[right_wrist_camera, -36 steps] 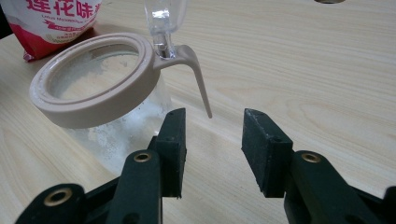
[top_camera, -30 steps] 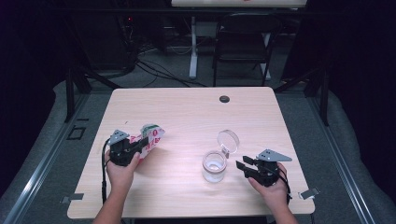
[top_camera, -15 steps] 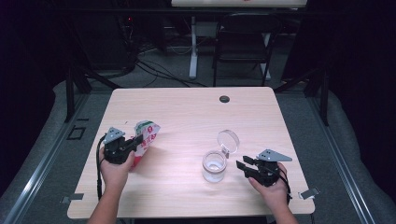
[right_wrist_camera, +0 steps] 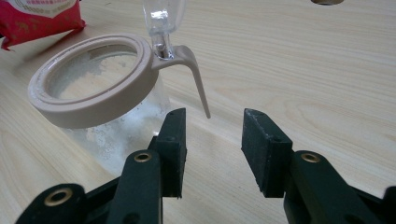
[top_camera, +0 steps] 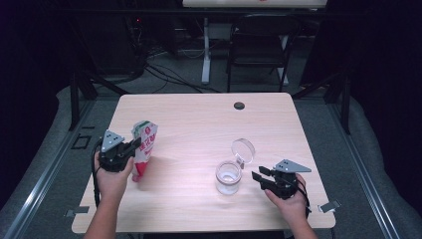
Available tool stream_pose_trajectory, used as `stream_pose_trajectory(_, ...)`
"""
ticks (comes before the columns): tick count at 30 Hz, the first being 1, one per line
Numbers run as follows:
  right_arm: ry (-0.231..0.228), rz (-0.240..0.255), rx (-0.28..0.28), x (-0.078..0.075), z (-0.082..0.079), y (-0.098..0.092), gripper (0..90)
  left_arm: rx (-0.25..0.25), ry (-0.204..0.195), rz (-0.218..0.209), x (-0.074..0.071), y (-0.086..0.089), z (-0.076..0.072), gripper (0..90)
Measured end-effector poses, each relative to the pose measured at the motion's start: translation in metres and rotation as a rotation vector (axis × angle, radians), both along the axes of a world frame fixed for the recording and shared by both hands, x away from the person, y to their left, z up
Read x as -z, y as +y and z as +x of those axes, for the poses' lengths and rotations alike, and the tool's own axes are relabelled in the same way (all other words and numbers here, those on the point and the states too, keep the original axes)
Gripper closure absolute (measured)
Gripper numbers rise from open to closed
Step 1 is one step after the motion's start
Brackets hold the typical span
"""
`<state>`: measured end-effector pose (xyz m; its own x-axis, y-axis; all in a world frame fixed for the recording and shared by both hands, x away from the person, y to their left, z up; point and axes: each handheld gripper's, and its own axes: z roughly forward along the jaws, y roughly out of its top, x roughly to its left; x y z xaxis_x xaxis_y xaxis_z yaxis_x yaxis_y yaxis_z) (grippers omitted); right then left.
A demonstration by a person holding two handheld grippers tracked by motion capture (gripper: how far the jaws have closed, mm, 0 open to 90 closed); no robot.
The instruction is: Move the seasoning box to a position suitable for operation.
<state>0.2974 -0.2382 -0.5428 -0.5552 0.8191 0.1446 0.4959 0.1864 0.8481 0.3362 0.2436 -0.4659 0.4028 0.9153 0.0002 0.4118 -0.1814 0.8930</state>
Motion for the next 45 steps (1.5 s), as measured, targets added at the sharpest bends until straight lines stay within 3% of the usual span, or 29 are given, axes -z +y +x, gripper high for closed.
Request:
stream_pose_trajectory(10, -0.001, 0.004, 0.002, 0.0, 0.0, -0.001, 60.2, -0.031, -0.034, -0.006, -0.02, 0.009, -0.011, 90.0)
stream_pose_trajectory(14, -0.004, 0.004, 0.0, -0.001, 0.0, -0.001, 60.2, -0.015, -0.038, -0.024, -0.025, 0.009, -0.014, 90.0)
stream_pose_trajectory(20, -0.005, 0.007, 0.003, -0.001, 0.0, -0.001, 60.2, 0.027, -0.044, -0.014, -0.03, -0.003, -0.018, 90.0)
stream_pose_trajectory(26, -0.006, 0.01, 0.003, -0.001, 0.0, -0.001, 60.2, 0.118, -0.038, -0.03, -0.032, -0.024, -0.021, 90.0)
stream_pose_trajectory(31, -0.006, 0.013, 0.005, -0.001, 0.0, -0.002, 60.2, 0.212, -0.033, -0.007, -0.032, -0.05, -0.026, 90.0)
stream_pose_trajectory(36, -0.006, 0.011, 0.006, -0.001, 0.0, -0.002, 59.8, 0.305, -0.021, -0.03, -0.029, -0.072, -0.029, 90.0)
stream_pose_trajectory(41, -0.009, 0.0, 0.008, -0.001, 0.0, -0.002, 58.9, 0.371, -0.003, -0.022, -0.023, -0.087, -0.031, 90.0)
stream_pose_trajectory(45, -0.01, -0.001, 0.008, -0.001, 0.0, -0.002, 58.4, 0.393, -0.007, -0.009, -0.021, -0.097, -0.034, 90.0)
